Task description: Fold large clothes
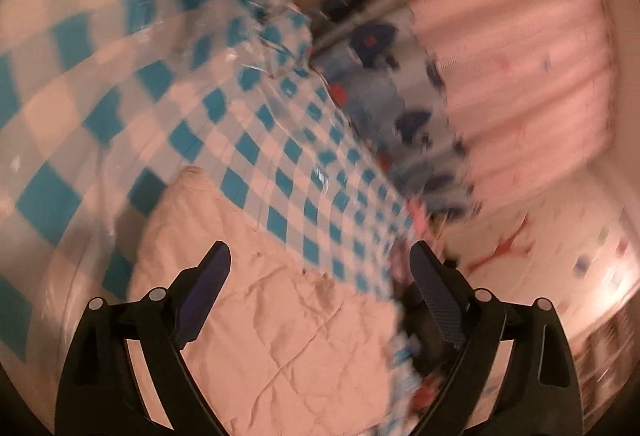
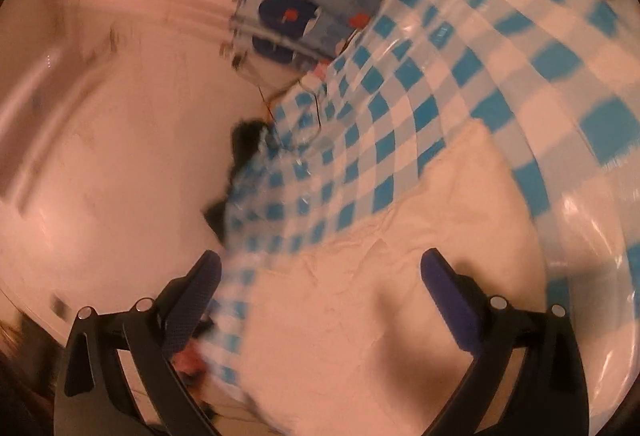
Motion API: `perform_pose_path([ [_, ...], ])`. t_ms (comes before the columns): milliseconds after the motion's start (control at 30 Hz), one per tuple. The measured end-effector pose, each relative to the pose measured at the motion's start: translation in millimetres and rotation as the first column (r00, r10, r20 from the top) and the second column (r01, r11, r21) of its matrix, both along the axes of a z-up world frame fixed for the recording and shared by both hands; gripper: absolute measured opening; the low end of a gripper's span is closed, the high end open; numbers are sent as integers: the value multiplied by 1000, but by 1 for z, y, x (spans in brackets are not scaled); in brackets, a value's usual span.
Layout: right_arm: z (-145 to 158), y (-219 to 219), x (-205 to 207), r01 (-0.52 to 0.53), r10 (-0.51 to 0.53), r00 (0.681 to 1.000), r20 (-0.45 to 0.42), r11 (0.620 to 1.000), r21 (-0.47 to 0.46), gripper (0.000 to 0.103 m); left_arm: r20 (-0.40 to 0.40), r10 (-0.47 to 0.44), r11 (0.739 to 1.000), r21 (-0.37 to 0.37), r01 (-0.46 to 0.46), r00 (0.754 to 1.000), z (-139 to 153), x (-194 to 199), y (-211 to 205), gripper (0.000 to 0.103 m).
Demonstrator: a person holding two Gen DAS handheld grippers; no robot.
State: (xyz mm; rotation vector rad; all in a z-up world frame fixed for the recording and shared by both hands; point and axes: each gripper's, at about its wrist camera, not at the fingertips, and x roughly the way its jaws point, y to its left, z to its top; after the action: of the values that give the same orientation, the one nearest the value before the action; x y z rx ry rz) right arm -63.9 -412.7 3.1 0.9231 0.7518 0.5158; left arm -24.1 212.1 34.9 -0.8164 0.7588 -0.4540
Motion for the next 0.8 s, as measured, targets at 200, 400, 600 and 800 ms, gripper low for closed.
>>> perform_pose_path([
  [200,1,67,20,-90,88,996,-19,958,-274,96,-7,-138,959,250,136,990,-12,10,-78,87],
  [400,-49,97,25,-171,127,984,-122,858,-485,96,-133,-145,914,362,184,980,-77,16,-98,87],
  [600,-75,102,27,-175,131,984,-121,843,-508,96,-139,-168,921,331,206,976,-112,21,-90,87],
  [800,-75,97,38,-209,146,975,-168,859,-468,96,-179,-162,907,361,218,970,-112,26,-94,83],
])
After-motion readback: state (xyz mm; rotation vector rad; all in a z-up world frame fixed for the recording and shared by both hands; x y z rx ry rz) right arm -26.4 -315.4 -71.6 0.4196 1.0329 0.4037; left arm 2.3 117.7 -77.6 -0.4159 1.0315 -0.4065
